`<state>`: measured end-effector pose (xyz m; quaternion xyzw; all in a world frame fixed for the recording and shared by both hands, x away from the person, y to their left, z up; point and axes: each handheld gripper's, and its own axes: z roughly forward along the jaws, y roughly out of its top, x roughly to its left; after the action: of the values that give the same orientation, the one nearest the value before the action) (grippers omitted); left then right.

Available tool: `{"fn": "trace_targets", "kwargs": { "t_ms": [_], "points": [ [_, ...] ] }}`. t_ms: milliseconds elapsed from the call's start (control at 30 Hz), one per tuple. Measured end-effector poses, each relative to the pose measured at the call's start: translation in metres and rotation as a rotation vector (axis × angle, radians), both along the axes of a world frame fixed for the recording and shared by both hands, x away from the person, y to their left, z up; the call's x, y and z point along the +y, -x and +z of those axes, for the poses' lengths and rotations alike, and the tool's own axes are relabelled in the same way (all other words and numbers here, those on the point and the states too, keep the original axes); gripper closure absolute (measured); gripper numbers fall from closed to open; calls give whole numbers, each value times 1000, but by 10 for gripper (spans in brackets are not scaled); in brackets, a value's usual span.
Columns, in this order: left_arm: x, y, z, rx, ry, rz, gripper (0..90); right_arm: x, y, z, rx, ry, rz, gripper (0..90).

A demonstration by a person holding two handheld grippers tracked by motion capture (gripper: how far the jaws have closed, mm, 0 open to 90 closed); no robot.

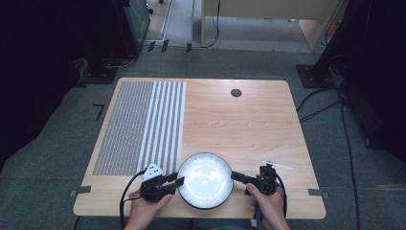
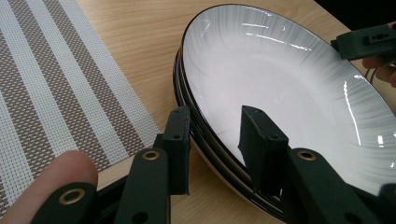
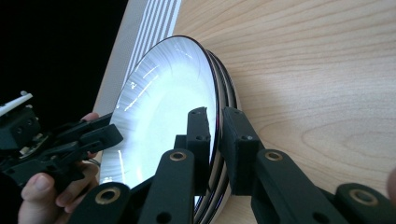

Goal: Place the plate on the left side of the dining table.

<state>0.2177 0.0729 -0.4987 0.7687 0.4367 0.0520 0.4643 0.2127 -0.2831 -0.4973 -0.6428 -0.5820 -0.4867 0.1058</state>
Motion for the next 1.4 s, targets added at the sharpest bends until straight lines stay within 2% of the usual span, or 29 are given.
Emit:
{"fn": "trace_targets", "kwargs": {
  "t_ms": [200, 333, 400, 467, 567, 700, 800, 967, 1067, 1233, 1400],
  "points": [
    [-2, 2, 0, -10, -12, 12, 645, 10, 3, 5, -67, 105, -6, 815],
    [-4, 2, -1, -20, -24, 19, 646, 13, 3, 6, -85, 124, -6, 816],
    [-5, 2, -1, -26, -33, 25, 651, 15, 2, 5, -80, 101, 5, 796],
    [-5, 2, -1, -25, -29, 26, 651, 19, 0, 1, -53, 63, 16, 793],
    [-4, 2, -2, -22, -22, 21, 648, 20, -3, -2, -34, 40, -18, 812],
    [-3, 2, -2, -23, -12, 16, 642, 15, -7, -9, 23, -69, -50, 808],
    [-3, 1, -3, -24, -6, 11, 632, 16, -6, -9, 26, -75, -66, 809],
    [-3, 2, -2, -36, 1, 13, 620, 15, -6, -13, 80, -136, -94, 803],
    [-4, 3, -2, -42, -8, 15, 613, 16, -5, -12, 89, -143, -103, 803],
    [-3, 3, 0, -42, 11, 18, 601, 15, -5, -13, 97, -160, -110, 801],
    [-4, 5, 2, -51, 11, 24, 594, 13, -6, -14, 106, -181, -110, 801]
  ]
}}
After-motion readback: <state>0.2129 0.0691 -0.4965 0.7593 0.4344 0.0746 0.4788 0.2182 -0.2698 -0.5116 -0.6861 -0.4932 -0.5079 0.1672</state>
